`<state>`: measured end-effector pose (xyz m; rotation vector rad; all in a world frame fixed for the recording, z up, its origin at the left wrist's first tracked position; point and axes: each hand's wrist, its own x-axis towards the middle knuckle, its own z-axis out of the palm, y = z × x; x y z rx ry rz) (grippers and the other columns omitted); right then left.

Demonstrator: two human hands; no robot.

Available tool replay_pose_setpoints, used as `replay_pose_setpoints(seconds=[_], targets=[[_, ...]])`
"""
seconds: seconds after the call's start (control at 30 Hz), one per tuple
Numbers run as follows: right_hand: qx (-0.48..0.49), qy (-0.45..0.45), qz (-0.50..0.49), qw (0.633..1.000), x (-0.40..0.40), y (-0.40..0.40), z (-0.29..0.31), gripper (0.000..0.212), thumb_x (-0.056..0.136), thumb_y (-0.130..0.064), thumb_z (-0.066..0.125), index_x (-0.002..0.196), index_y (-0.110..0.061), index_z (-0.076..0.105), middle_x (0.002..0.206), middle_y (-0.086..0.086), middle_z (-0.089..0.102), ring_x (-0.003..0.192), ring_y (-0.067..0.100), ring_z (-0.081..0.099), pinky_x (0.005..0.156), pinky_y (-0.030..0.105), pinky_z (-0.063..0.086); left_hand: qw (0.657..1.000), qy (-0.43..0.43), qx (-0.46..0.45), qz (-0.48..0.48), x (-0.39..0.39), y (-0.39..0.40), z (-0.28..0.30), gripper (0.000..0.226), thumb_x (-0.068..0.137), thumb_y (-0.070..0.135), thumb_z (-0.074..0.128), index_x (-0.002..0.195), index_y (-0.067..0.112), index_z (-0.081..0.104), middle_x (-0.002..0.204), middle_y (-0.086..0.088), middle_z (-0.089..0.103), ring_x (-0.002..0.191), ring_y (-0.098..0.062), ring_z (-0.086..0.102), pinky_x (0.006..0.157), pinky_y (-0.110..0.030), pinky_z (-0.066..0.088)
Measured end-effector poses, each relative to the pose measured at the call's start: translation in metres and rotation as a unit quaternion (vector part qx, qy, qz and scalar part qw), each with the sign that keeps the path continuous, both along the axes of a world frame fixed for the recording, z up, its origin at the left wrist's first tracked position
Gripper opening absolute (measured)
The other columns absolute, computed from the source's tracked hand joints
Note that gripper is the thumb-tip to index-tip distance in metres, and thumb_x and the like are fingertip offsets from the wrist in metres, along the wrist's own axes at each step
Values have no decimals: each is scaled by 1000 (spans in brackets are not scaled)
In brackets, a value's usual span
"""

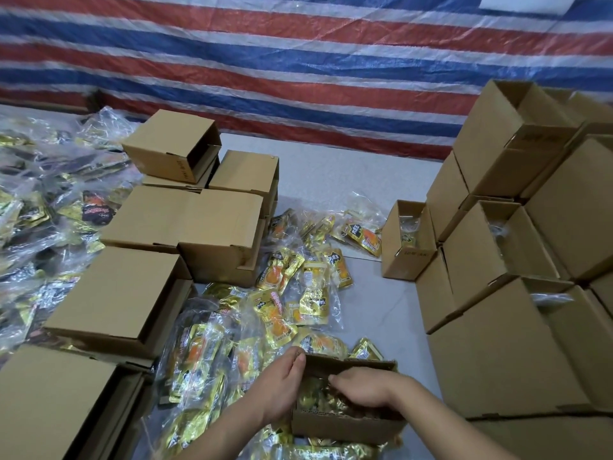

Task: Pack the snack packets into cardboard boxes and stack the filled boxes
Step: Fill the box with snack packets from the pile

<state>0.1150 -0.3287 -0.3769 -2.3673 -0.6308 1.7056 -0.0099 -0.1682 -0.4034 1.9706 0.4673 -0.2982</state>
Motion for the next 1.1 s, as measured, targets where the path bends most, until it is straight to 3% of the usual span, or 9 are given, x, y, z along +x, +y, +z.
replay_pose_setpoints(seconds=[0.1, 0.23, 0.3, 0.37, 0.43, 0.53, 0.67, 0.9, 1.1], targets=[[-45, -5, 41, 998, -3, -2, -15, 59, 103, -55, 24, 138, -20, 55, 142, 6, 53, 123, 18, 53, 102, 30, 38, 1000, 1, 10, -4, -2, -1, -2, 29, 107, 44, 26, 105, 31, 52, 95, 7, 63, 89, -6, 59, 80, -26, 46], [-18, 0, 15, 1000, -10, 2, -13, 70, 99, -65, 25, 148, -19, 46, 153, 7, 44, 138, 23, 43, 110, 34, 30, 1000, -6, 4, -7, 1, -1, 2, 31, 107, 41, 27, 106, 27, 54, 99, 0, 64, 92, -12, 60, 88, -32, 48], [5, -10, 35, 999, -8, -1, 3, 70, 94, -71, 29, 137, -24, 57, 141, 3, 56, 129, 21, 51, 100, 32, 37, 1000, -1, 5, -9, 2, 0, 4, 30, 108, 41, 27, 107, 27, 54, 98, 0, 65, 91, -13, 61, 86, -32, 50], [69, -33, 21, 997, -3, -7, 19, 53, 91, -70, 38, 104, -30, 69, 102, -5, 68, 97, 15, 63, 78, 30, 45, 1000, 5, 9, -22, 3, 3, 5, 28, 107, 42, 27, 107, 30, 52, 95, 3, 65, 85, -8, 62, 80, -27, 50], [179, -38, -86, 979, 2, -13, 33, 36, 93, -58, 49, 84, -28, 67, 80, -3, 67, 75, 14, 66, 67, 31, 50, 999, 14, 8, -38, 5, 5, 6, 26, 107, 43, 28, 111, 33, 52, 99, 6, 66, 86, -4, 62, 78, -22, 50], [288, -128, -188, 930, 11, -22, 44, 22, 98, -39, 52, 90, -26, 68, 85, -2, 71, 77, 6, 67, 70, 22, 52, 999, 28, 7, -33, 8, 10, 4, 24, 106, 44, 32, 115, 35, 52, 108, 8, 64, 98, -3, 59, 87, -23, 47], [196, -293, -91, 931, 23, -34, 33, 30, 102, -45, 40, 100, -27, 63, 97, -12, 62, 92, 4, 57, 82, 24, 47, 998, 20, 30, -42, 11, 13, 0, 21, 104, 50, 34, 114, 42, 50, 112, 16, 62, 100, 5, 55, 83, -14, 41], [147, -267, -128, 944, 30, -43, 11, 42, 104, -48, 34, 81, -22, 58, 88, -3, 62, 87, 13, 58, 84, 35, 48, 997, -14, 74, -11, 71, 16, 19, 15, 105, 48, 36, 105, 45, 50, 105, 24, 57, 98, 3, 54, 78, -13, 40], [196, -234, -292, 907, 70, -39, 18, 38, 105, -38, 41, 78, -17, 57, 82, 1, 61, 84, 13, 59, 84, 35, 45, 938, -74, 315, -126, 206, 26, 21, 41, 103, 41, 37, 131, 16, 54, 128, -5, 60, 115, -24, 57, 97, -36, 46]])
